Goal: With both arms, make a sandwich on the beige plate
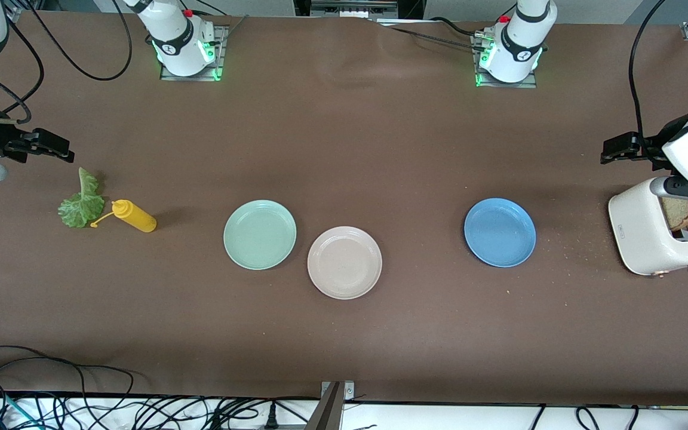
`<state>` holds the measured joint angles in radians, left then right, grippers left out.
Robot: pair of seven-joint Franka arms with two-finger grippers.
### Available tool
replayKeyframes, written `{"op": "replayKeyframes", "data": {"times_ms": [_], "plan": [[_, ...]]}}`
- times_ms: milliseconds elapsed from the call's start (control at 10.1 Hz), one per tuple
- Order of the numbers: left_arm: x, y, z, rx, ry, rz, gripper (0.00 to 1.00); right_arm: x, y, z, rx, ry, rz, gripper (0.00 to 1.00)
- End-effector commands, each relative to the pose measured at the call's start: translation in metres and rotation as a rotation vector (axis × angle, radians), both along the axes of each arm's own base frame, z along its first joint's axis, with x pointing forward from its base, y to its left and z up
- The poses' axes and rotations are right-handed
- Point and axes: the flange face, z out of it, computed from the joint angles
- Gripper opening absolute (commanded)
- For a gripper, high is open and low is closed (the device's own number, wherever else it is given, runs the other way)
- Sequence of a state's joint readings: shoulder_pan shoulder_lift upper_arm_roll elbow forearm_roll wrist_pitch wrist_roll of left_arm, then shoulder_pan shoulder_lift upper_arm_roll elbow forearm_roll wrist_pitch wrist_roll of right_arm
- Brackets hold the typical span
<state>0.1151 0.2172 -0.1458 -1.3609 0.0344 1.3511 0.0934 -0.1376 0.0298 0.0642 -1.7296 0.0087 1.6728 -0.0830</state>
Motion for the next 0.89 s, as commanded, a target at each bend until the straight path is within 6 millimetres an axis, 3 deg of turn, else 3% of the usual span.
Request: {"op": "replayKeyframes", "data": {"times_ms": [0,793], "plan": [[0.0035,0.0007,0.0036,-0.044,-0.001,-0.013,1.0,0.0029,-0.0021,0.0052,0.003,-0.001,-0.004,1.0],[0.004,0.0029,0.0009,-0.042,0.005,-0.013,1.0,0.0031,-0.0021,0.0053,0.002,-0.002,-0.007,1.0]]}}
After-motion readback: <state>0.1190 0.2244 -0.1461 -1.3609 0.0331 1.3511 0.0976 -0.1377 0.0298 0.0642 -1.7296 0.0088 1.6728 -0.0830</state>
